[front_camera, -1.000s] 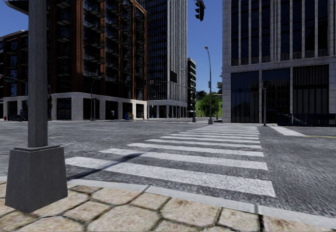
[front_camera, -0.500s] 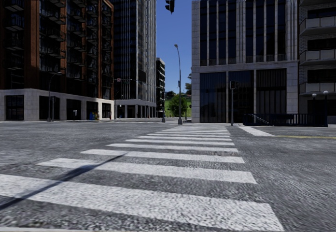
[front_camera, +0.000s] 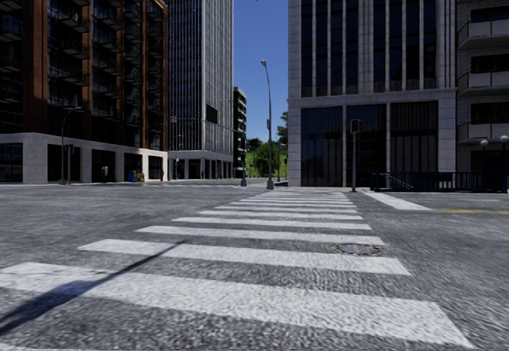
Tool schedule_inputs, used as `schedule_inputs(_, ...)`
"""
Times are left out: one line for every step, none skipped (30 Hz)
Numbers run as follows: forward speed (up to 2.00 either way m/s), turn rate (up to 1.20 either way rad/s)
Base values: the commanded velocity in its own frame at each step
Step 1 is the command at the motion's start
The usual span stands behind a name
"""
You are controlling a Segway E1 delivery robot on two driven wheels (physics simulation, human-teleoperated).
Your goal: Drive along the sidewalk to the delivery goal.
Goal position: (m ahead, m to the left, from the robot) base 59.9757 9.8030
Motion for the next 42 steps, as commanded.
schedule_inputs(2.0, 0.0)
schedule_inputs(2.0, 0.0)
schedule_inputs(2.0, 0.0)
schedule_inputs(2.0, 0.0)
schedule_inputs(2.0, -0.12)
schedule_inputs(2.0, -0.48)
schedule_inputs(2.0, -0.49)
schedule_inputs(2.0, -0.49)
schedule_inputs(2.0, -0.49)
schedule_inputs(2.0, -0.49)
schedule_inputs(2.0, -0.49)
schedule_inputs(2.0, -0.49)
schedule_inputs(2.0, -0.49)
schedule_inputs(2.0, -0.45)
schedule_inputs(2.0, -0.25)
schedule_inputs(2.0, -0.25)
schedule_inputs(2.0, -0.14)
schedule_inputs(2.0, -0.09)
schedule_inputs(2.0, -0.07)
schedule_inputs(2.0, -0.07)
schedule_inputs(2.0, -0.05)
schedule_inputs(2.0, -0.04)
schedule_inputs(2.0, -0.04)
schedule_inputs(2.0, -0.04)
schedule_inputs(2.0, -0.04)
schedule_inputs(2.0, -0.04)
schedule_inputs(2.0, -0.04)
schedule_inputs(2.0, -0.06)
schedule_inputs(2.0, -0.23)
schedule_inputs(2.0, -0.43)
schedule_inputs(2.0, -0.47)
schedule_inputs(2.0, -0.47)
schedule_inputs(2.0, -0.48)
schedule_inputs(2.0, -0.49)
schedule_inputs(2.0, -0.49)
schedule_inputs(2.0, -0.49)
schedule_inputs(2.0, -0.48)
schedule_inputs(2.0, -0.36)
schedule_inputs(2.0, -0.18)
schedule_inputs(2.0, -0.18)
schedule_inputs(2.0, -0.03)
schedule_inputs(2.0, 0.0)
